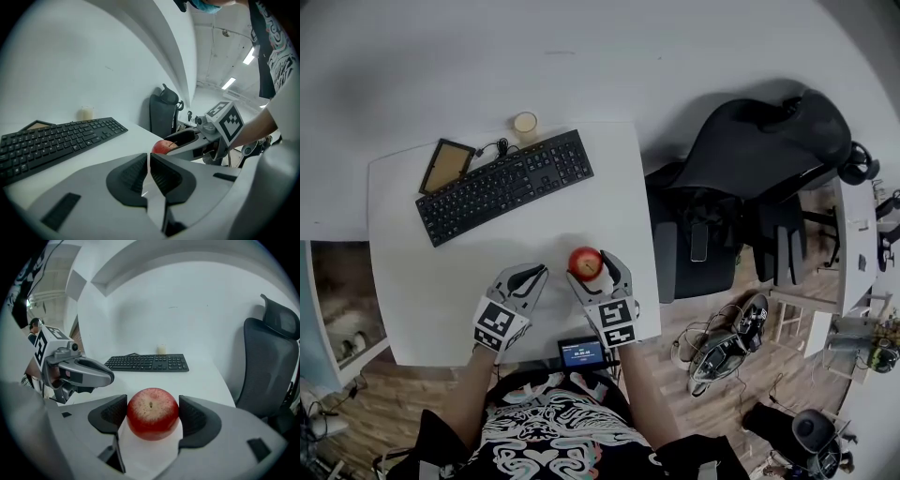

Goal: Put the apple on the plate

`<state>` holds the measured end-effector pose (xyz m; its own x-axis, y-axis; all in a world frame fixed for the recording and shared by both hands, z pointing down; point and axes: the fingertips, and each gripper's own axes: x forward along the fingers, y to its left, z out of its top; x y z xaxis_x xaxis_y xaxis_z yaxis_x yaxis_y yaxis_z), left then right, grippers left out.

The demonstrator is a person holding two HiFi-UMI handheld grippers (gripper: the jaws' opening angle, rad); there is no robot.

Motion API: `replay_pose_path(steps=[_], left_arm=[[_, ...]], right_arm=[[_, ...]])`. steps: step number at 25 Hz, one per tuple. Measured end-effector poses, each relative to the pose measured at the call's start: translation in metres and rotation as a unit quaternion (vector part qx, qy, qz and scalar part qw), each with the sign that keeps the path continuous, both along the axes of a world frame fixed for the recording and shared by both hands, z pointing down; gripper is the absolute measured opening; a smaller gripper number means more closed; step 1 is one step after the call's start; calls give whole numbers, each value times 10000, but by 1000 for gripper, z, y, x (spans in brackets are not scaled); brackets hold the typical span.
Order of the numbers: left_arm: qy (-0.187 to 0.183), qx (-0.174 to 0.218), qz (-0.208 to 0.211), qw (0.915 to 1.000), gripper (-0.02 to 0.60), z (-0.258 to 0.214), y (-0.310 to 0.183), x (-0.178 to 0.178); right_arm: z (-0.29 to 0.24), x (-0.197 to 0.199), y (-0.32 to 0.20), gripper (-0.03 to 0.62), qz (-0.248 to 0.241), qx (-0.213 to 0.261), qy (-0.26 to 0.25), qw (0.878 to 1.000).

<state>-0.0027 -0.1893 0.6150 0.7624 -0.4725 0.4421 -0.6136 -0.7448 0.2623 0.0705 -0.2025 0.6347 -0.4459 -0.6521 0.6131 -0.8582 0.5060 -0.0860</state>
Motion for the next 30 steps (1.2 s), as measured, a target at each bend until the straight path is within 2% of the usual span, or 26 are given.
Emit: replay_pose_path(steps=[7,13,21,30], left_arm=[[-38,130,-10,9999,15,-9,6,4],[24,377,97,9992,15,-31,11,17],[47,504,268,9984,15,-45,21,29],[115,676,91,9976,15,-59,32,22]], right_arm=[[-16,13,4,339,174,145,-2,9997],[-34,26,18,339,311,263,-30,9992],[-57,34,31,339,414,435,-120,9981],[-68,18,45,339,174,535,-139,9983]])
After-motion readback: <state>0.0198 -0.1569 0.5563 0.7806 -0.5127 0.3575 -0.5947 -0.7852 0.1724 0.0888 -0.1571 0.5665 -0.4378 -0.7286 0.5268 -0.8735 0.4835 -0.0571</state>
